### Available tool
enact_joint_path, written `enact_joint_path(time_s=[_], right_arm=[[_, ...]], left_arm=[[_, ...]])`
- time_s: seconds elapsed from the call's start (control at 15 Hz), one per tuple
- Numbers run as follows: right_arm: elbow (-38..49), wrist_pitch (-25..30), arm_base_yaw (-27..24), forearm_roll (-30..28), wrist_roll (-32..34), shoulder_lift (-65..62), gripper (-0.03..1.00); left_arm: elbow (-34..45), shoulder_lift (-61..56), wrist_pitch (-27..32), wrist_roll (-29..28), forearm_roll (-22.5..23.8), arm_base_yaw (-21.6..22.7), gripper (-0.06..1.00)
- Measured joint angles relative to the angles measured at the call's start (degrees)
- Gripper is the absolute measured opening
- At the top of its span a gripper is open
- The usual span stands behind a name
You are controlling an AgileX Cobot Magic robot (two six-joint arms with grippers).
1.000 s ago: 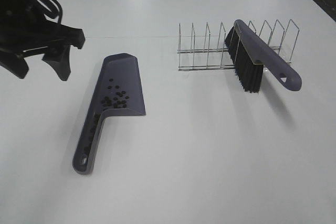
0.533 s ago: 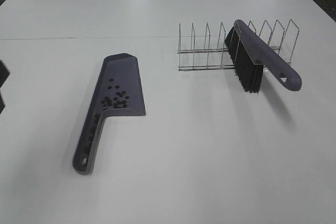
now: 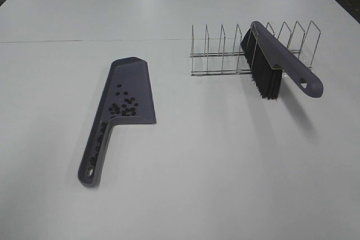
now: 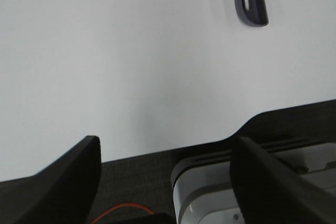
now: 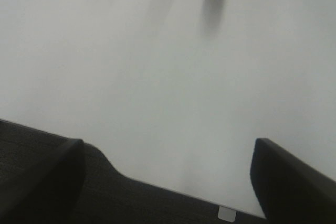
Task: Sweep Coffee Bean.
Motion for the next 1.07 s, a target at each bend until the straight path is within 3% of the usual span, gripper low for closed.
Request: enact_joint_path(time_s=[0.4, 0.53, 0.73, 1.07], right_arm=[[0.0, 0.0, 0.0, 0.0, 0.1, -1.9, 0.75], [0.0, 0.0, 0.0, 0.0, 0.1, -5.0, 0.75], [0.0, 0.0, 0.0, 0.0, 0.1, -9.8, 0.75], [0.0, 0.0, 0.0, 0.0, 0.2, -14.4, 0.75]], left_arm=[[3.1, -16.3, -6.7, 1.5, -0.5, 0.0, 0.64], [3.1, -19.6, -6.8, 2.1, -0.5, 0.0, 0.64], [4.0, -21.1, -2.3, 6.0, 0.0, 0.0, 0.64], [4.5, -21.9, -2.1, 7.0, 0.2, 0.0, 0.64]])
